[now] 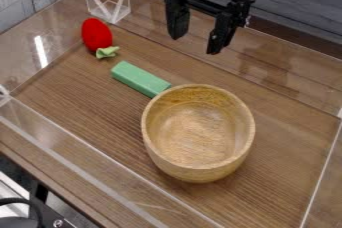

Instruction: Move the red object to the right side of the table

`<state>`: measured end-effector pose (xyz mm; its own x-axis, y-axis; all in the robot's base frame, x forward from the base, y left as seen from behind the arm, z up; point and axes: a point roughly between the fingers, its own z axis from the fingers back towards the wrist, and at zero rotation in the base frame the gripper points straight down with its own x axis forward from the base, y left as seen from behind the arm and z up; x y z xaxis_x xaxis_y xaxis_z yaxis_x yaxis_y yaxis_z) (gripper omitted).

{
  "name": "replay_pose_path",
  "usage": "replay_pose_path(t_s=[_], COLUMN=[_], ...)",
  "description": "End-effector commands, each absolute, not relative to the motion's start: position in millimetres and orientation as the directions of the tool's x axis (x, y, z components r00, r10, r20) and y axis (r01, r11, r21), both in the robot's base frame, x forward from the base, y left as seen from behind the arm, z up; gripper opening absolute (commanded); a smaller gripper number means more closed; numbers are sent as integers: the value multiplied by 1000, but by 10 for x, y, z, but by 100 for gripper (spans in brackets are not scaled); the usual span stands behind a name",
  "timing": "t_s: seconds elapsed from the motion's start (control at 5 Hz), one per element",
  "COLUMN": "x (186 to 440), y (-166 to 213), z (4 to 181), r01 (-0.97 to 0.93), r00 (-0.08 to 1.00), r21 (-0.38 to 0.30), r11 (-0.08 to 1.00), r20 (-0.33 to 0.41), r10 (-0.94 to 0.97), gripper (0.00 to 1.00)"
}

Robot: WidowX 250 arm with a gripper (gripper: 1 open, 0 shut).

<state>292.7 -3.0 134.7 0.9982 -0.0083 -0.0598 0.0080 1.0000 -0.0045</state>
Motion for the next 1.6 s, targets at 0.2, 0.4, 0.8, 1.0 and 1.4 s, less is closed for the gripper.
replay_pose_path(t_s=[0.2, 0.4, 0.8, 1.0, 1.4], x=[2845, 2829, 2845, 2949, 3175], y=[558, 998, 1776, 1933, 2062], z=[1273, 1275, 1109, 980, 816], r01=[-386, -522, -683, -700, -716], r00=[922, 853, 729, 711, 692], r21=[-7, -22, -46, -65, -82], r11=[923, 853, 729, 711, 693], r20=[-39, -8, 16, 28, 46], r10=[385, 522, 684, 702, 720], gripper=[100, 100, 100, 100, 100])
